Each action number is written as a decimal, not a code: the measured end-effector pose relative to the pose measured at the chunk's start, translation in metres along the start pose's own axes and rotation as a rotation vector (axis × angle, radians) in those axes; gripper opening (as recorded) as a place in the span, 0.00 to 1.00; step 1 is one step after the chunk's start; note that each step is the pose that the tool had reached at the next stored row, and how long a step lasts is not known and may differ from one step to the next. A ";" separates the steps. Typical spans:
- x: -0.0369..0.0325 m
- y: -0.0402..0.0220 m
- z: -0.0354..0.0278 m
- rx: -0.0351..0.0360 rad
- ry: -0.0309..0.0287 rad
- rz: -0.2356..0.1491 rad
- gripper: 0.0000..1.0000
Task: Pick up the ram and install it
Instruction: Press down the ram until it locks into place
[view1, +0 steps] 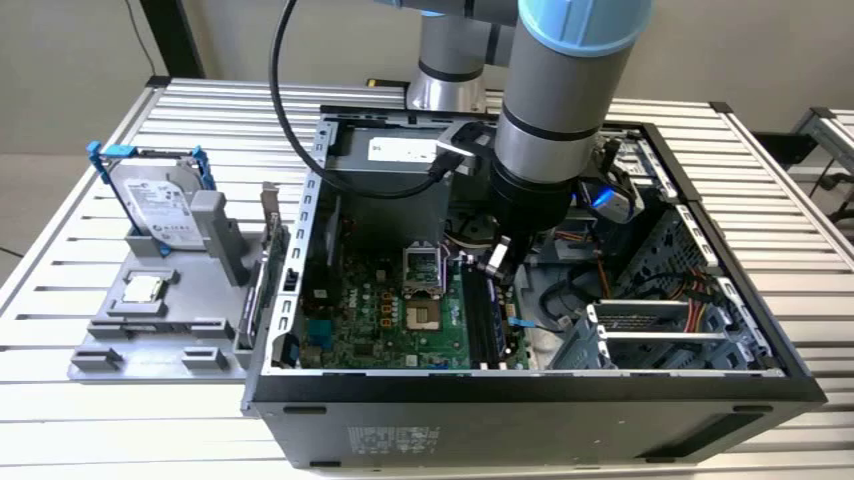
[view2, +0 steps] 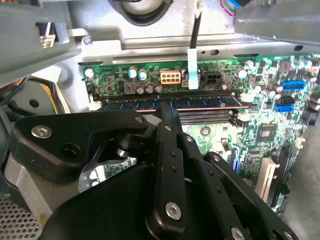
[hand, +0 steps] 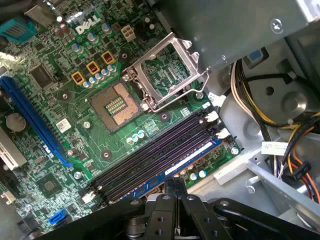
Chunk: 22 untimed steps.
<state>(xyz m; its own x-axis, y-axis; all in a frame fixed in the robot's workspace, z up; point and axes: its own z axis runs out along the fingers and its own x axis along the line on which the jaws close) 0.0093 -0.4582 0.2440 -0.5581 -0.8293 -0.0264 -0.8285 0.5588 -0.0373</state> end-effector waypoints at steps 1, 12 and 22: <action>0.0000 0.0000 0.0000 -0.0010 0.0001 -0.009 0.00; 0.0001 0.0001 0.0001 -0.0050 -0.0044 -0.154 0.00; 0.0002 0.0002 0.0003 -0.0076 -0.0082 -0.256 0.00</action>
<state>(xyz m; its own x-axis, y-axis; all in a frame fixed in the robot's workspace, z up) 0.0091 -0.4583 0.2436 -0.3294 -0.9439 -0.0251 -0.9432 0.3301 -0.0362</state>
